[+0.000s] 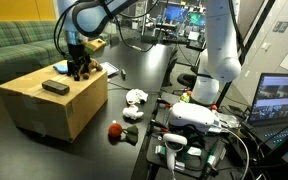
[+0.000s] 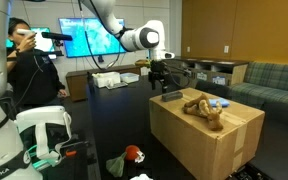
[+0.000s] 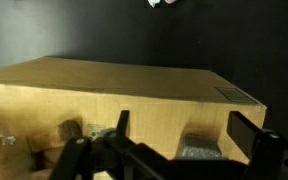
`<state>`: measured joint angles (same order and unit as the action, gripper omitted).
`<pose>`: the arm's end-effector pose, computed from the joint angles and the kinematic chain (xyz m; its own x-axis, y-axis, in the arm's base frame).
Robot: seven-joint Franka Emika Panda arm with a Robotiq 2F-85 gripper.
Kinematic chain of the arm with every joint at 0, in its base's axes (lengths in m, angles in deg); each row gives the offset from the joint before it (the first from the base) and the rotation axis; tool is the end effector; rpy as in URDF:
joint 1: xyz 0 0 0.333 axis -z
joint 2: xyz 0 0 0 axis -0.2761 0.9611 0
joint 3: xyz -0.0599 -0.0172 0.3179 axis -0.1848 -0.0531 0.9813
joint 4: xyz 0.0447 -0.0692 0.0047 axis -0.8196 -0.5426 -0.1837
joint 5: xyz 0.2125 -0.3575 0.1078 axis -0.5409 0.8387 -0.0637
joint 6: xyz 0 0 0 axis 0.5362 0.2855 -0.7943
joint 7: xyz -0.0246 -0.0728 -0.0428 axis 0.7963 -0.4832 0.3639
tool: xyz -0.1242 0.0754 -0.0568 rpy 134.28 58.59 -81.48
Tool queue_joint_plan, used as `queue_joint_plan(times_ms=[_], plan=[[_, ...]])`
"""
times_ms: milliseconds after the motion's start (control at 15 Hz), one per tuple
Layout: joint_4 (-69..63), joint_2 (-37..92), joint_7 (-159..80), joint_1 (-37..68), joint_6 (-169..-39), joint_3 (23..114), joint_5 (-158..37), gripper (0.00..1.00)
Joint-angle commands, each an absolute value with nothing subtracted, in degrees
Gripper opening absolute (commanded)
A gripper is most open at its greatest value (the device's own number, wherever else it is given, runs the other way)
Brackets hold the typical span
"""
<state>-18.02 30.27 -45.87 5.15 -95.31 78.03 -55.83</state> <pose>0.6352 0.1715 0.2694 0.9869 0.1616 0.0017 0.1610 -0.9840 0.0764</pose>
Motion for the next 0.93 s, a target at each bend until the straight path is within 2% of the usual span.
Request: queue_joint_plan(times_ms=[0, 333, 867], plan=[[-12.5, 31.4, -42.6, 8.9, -88.3, 77.4, -61.9, 1.0], [-3.8, 34.2, -40.8, 12.3, -80.4, 76.5, -66.3, 1.0], [6.5, 41.7, -40.2, 12.7, -80.4, 76.6, -67.4, 1.0]])
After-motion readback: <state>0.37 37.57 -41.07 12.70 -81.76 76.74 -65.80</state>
